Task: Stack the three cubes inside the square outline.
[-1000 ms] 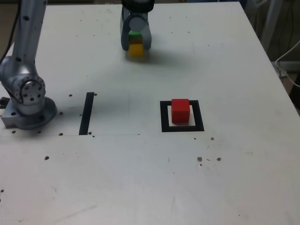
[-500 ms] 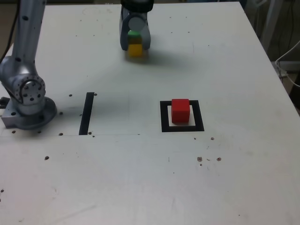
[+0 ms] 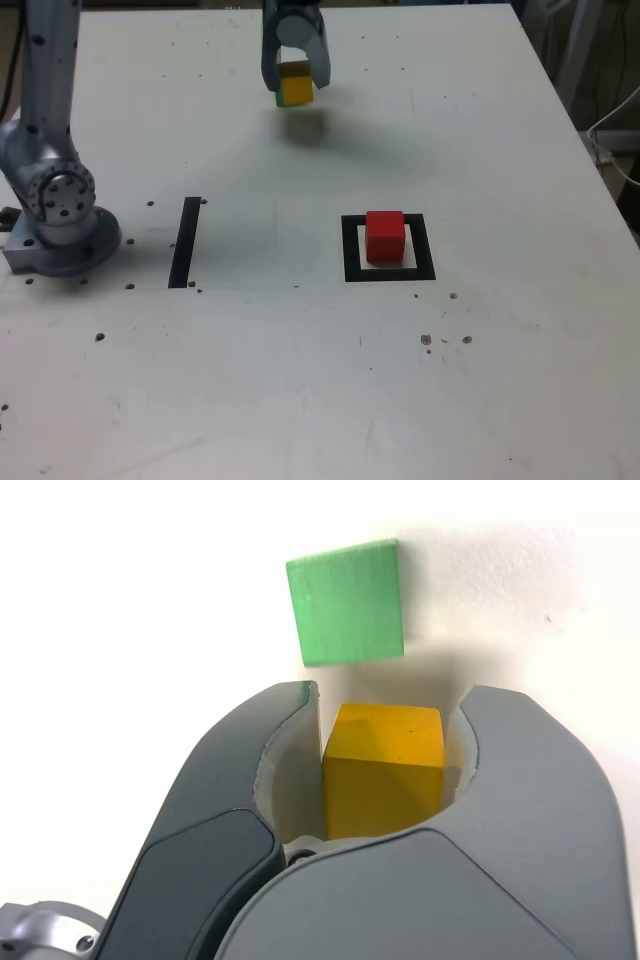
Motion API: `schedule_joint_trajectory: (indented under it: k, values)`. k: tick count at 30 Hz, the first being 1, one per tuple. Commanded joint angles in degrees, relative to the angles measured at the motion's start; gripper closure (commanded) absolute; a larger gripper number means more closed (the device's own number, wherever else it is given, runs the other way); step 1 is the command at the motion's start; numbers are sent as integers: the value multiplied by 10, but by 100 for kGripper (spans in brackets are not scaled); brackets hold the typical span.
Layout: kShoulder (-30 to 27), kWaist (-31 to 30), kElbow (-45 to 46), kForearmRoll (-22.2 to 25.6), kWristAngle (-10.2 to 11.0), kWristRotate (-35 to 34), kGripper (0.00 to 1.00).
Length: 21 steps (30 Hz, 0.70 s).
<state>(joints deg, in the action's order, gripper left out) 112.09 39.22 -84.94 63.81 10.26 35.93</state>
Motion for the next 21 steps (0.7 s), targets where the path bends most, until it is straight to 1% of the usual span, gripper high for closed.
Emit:
schedule_joint_trajectory:
  k: [1,6,11,17,21]
  values:
    - [-20,-11,-1,9,-8,0,61]
    - [-44,-46,-11,40,-17,-22,61]
    - [-60,-98,-26,92,-16,-79,62]
    - [-77,-168,-29,131,-15,-162,62]
    - [-77,-215,-43,160,-20,-219,62]
